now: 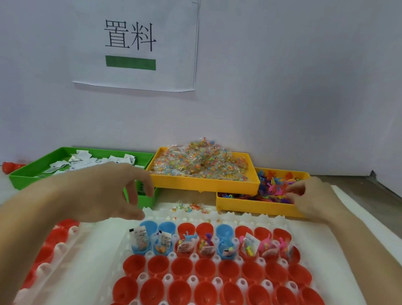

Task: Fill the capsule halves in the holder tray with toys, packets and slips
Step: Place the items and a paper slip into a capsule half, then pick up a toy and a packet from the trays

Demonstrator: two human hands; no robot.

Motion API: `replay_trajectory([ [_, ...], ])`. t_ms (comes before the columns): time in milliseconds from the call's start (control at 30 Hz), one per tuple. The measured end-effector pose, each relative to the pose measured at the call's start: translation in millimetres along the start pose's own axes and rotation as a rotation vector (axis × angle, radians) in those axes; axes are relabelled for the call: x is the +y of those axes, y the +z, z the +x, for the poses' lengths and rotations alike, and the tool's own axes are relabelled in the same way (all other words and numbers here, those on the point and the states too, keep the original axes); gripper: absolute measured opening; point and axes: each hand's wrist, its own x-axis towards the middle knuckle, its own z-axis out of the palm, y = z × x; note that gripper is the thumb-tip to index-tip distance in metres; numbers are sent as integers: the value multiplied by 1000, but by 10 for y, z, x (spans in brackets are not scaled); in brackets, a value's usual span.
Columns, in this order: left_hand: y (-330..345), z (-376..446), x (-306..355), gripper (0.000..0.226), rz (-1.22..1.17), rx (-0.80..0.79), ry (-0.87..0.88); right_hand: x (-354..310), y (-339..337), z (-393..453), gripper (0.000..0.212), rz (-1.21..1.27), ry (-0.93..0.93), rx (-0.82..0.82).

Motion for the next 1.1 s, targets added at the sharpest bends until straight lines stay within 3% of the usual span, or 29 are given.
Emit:
replay_trajectory([
  [167, -69, -30, 20, 27, 4, 99, 51, 20, 17, 0, 6, 93, 6, 123],
  [300, -125, -53, 44, 23, -24, 197, 73, 26, 50, 6, 9, 124, -12, 174],
  [433, -168, -74, 35, 10, -46, 263, 84, -47, 90, 67, 14, 2, -41, 136],
  [567, -178, -82, 64, 7, -55, 274, 104, -140, 71, 160, 12, -48, -104, -21],
  [733, -192, -94, 77, 7, -63, 279, 125, -129, 107, 201, 11, -45, -112, 23],
  [933, -209, -106, 93, 5, -66, 306, 147, -88, 8, -19, 17, 228, -200, 358],
  [1100, -161, -79, 153, 7, -75, 285, 191, -175, -250, -401, 15, 436, -260, 233],
])
